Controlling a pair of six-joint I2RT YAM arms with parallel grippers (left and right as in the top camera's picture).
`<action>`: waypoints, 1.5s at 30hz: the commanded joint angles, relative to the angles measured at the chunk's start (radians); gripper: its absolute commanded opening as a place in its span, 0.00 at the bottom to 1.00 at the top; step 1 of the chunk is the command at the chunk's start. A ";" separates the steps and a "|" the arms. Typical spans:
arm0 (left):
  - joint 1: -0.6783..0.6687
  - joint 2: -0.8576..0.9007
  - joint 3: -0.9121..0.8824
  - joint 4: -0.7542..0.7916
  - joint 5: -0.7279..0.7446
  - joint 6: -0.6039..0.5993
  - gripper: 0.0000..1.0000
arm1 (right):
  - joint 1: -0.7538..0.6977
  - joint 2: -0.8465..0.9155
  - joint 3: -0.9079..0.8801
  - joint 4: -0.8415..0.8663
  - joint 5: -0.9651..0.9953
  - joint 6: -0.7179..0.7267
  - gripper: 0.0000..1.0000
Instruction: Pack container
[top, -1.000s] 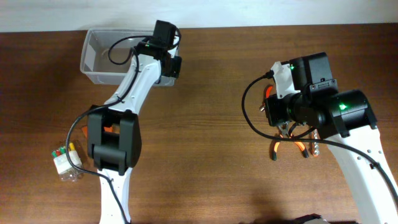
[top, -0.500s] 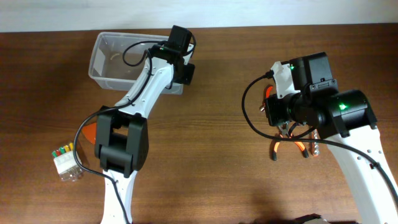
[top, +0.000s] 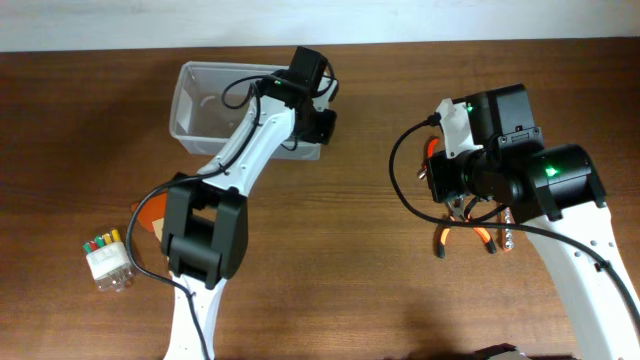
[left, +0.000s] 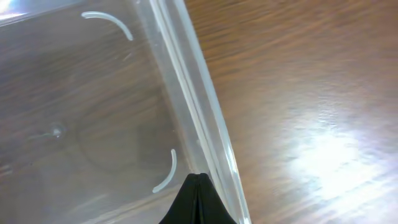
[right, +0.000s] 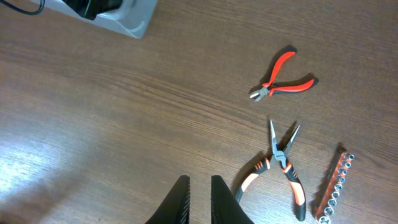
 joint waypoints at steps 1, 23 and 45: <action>-0.024 0.003 0.050 -0.005 0.092 -0.007 0.02 | 0.008 -0.005 0.021 0.004 0.033 0.005 0.12; 0.207 -0.014 0.571 -0.266 -0.369 -0.082 0.51 | 0.008 0.005 0.021 0.057 0.032 -0.016 0.10; 0.508 -0.234 0.768 -0.727 -0.431 -0.140 0.54 | 0.164 0.653 0.790 0.022 -0.014 -0.128 0.09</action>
